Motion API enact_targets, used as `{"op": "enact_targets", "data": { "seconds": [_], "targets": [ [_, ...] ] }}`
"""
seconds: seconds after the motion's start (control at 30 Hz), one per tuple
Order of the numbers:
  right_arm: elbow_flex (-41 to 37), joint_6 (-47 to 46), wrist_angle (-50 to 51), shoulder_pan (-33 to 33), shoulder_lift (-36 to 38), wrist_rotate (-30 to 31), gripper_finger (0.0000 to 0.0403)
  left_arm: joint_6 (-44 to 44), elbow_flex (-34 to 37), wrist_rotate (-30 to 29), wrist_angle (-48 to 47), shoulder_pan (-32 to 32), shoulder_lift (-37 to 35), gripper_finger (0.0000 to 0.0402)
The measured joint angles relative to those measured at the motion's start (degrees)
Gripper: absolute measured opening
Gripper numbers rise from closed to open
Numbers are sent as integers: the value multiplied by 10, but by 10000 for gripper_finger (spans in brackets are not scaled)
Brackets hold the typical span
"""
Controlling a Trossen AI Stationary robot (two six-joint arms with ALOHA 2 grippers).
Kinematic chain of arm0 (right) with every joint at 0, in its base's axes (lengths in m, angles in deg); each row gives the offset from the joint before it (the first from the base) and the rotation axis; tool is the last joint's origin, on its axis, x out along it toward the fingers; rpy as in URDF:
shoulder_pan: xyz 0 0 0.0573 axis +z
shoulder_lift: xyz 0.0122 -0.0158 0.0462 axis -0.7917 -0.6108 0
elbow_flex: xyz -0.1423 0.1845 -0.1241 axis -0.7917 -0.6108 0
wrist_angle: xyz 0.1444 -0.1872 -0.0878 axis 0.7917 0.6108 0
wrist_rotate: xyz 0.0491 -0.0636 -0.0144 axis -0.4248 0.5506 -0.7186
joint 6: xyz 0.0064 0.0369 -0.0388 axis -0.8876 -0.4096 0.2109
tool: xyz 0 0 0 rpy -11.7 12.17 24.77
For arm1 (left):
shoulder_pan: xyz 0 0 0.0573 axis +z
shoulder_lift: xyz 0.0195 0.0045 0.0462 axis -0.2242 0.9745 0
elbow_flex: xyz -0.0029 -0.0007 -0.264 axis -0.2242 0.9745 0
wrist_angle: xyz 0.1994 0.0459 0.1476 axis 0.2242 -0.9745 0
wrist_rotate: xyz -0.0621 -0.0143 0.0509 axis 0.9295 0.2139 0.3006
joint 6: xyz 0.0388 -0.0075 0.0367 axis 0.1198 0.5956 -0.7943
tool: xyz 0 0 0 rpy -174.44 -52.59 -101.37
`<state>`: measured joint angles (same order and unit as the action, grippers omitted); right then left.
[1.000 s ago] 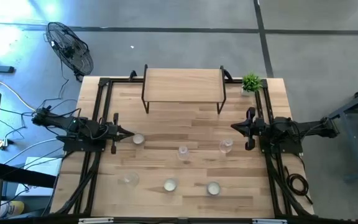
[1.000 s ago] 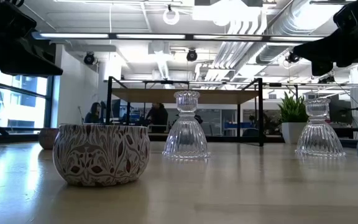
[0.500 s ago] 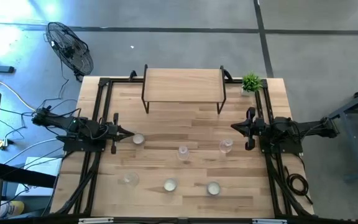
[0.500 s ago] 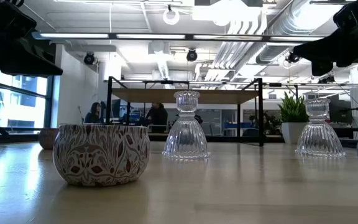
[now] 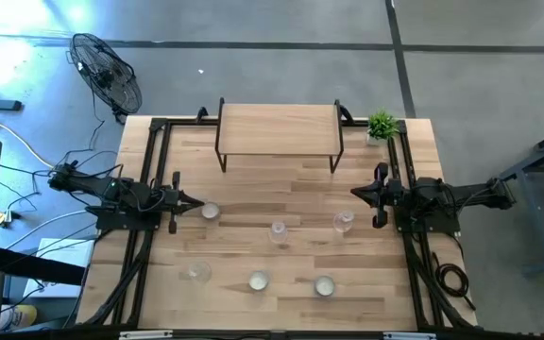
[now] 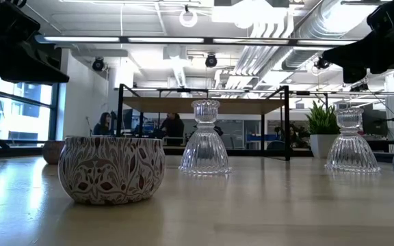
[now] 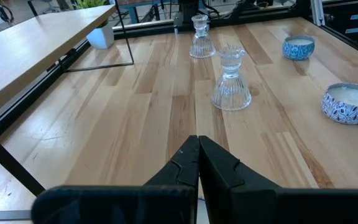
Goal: Pick & Place candle stick holders
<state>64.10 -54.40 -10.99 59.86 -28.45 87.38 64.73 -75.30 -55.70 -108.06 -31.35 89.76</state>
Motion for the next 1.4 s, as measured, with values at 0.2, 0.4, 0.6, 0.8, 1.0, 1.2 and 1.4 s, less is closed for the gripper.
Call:
{"op": "enact_targets", "data": {
  "seconds": [0.2, 0.4, 0.6, 0.8, 1.0, 1.2, 1.4],
  "targets": [
    [0, 0, 0, 0, 0, 0, 5, 0, 0, 0, 0, 0, 0, 2],
    [0, 0, 0, 0, 0, 0, 5, -73, 0, -37, 1, 0, 0, 2],
    [0, 0, 0, 0, 0, 0, 5, -225, 2, -106, 37, 0, 0, 2],
    [0, 0, 0, 0, 0, 0, 5, -318, 2, -145, 43, 0, 0, 2],
    [0, 0, -2, 0, 0, 0, 5, -382, 2, -145, 49, 0, 0, 2],
    [0, 0, -45, 0, 0, -3, 5, -447, 1, -145, 46, 0, 0, 2],
    [0, 29, -62, 0, 0, 27, 5, -451, 1, -145, 44, 0, 0, 2]
  ]
}}
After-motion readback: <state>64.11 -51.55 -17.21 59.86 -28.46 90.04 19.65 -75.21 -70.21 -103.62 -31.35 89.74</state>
